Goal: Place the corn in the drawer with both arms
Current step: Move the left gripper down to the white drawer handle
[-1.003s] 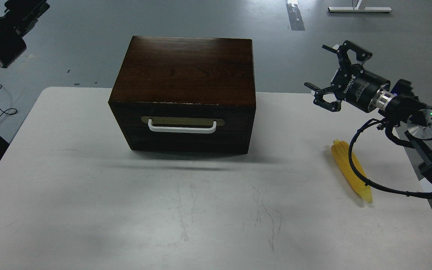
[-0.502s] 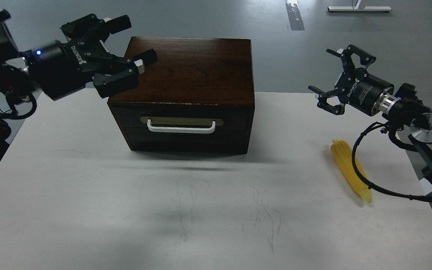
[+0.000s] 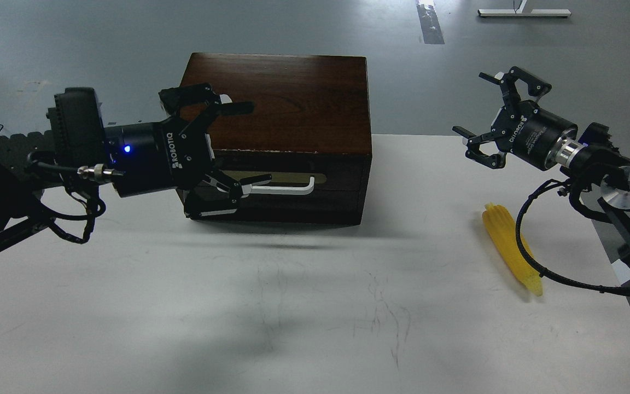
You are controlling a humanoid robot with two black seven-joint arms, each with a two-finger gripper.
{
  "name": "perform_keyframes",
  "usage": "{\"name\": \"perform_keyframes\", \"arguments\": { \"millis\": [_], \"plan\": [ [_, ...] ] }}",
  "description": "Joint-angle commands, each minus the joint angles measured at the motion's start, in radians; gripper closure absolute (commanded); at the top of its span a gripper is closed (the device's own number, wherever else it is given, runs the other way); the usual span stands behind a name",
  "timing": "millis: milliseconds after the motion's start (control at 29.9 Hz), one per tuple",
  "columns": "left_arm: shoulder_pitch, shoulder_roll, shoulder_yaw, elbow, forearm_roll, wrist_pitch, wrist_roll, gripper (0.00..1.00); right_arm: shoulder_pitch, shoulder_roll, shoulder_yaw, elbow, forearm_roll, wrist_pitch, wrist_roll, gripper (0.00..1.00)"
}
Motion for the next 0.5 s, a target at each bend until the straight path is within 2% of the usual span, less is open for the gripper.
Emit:
{"name": "perform_keyframes", "arguments": {
  "millis": [0,301,468],
  "plan": [
    [-0.029,-0.004,0.081,0.000,0.000,-0.023,0.000,0.02,0.000,0.001,0.000,0.000,0.000,0.000,0.002,0.00],
    [-0.079,-0.088,0.119,0.020,0.000,-0.205,0.000,0.02,0.000,0.001,0.000,0.000,0.000,0.000,0.002,0.00],
    [-0.130,-0.133,0.119,0.073,0.000,-0.257,0.000,0.02,0.000,0.001,0.000,-0.003,0.000,0.000,0.002,0.00]
  ]
}}
